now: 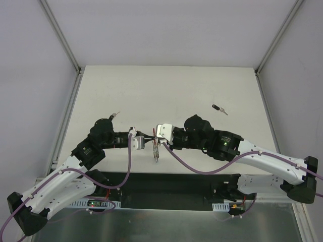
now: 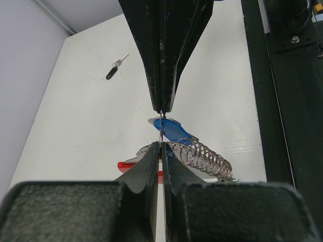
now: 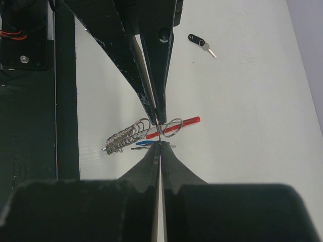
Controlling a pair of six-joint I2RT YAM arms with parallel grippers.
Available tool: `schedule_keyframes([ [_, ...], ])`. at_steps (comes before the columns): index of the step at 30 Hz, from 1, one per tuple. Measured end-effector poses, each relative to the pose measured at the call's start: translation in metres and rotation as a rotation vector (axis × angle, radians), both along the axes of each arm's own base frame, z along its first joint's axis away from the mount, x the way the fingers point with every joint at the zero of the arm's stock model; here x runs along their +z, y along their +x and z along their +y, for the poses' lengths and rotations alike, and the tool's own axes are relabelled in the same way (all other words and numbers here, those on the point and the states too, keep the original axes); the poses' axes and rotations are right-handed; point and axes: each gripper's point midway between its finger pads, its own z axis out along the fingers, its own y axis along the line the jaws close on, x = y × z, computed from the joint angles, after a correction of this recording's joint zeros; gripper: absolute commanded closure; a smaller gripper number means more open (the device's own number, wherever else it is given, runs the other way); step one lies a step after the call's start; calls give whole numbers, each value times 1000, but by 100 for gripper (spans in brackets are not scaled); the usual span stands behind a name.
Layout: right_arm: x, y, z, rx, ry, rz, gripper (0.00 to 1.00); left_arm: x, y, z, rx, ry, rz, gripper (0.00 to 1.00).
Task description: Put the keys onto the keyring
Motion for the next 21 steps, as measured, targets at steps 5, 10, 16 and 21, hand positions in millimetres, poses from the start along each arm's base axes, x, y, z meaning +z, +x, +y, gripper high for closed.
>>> schedule_keyframes([
  [5, 0, 0, 0, 0, 0, 0, 99, 0, 0, 0, 1, -1, 6, 100],
  [10, 0, 0, 0, 0, -1, 0, 99, 0, -1, 0, -2, -2, 8, 100],
  [16, 0, 0, 0, 0, -1, 0, 99, 0, -1, 0, -5, -2, 9, 100],
  [21, -1, 0, 0, 1, -1, 1, 99, 0, -1, 0, -6, -2, 10, 100],
])
